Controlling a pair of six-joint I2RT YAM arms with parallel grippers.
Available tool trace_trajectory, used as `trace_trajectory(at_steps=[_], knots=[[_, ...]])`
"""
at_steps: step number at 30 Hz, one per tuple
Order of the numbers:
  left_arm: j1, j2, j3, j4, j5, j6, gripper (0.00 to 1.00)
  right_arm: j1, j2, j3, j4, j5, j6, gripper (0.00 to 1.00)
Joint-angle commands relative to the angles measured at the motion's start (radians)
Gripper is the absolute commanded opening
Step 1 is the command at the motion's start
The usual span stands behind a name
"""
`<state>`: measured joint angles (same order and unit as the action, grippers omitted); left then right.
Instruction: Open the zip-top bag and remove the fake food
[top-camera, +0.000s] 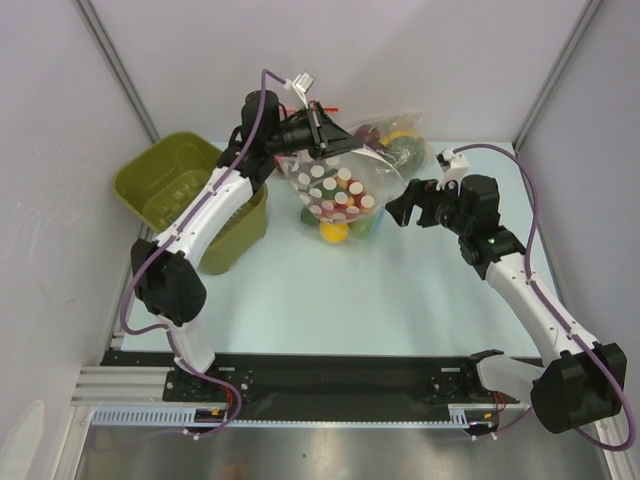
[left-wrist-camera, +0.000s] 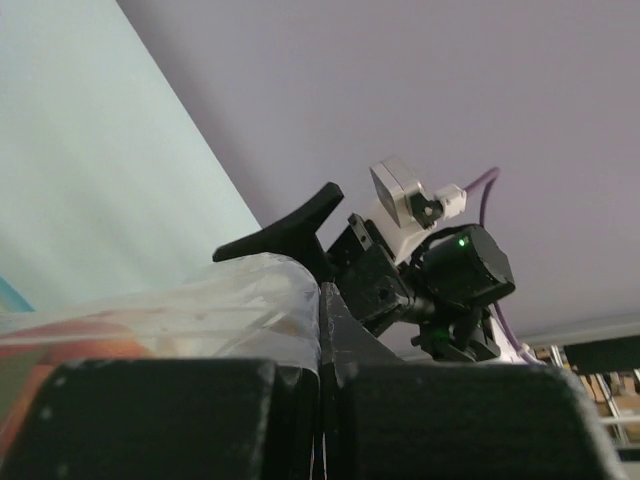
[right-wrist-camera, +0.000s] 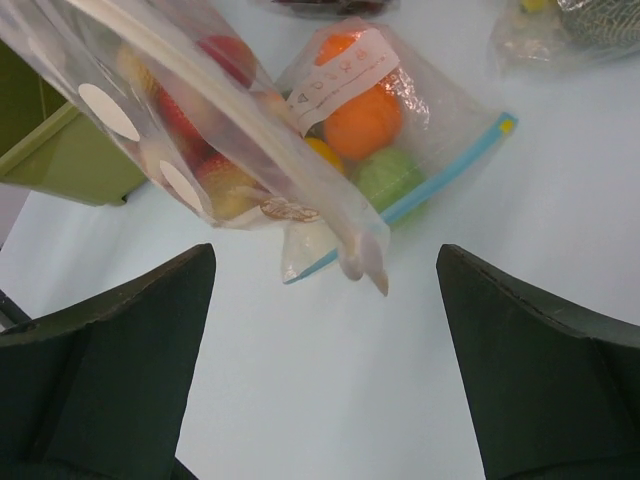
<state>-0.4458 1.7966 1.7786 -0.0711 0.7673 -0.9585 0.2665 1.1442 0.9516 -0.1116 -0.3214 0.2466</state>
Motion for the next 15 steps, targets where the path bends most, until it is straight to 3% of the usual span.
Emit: trace_trajectory(at_steps=[1,9,15], knots=[[-0.002,-0.077,-0.016,0.132,0.113,-0.081,0.00,0.013,-0.034,-0.002,0.101,-0.015,-0.004,0.98],[-0.002,-0.088,-0.084,0.208,0.220,-0.141,0.00,0.013,-0.001,-0.008,0.205,-0.091,-0.013,0.98],[-0.002,-0.083,-0.104,0.189,0.265,-0.135,0.00,0.033,0.046,0.085,0.135,-0.146,-0.082,0.95]])
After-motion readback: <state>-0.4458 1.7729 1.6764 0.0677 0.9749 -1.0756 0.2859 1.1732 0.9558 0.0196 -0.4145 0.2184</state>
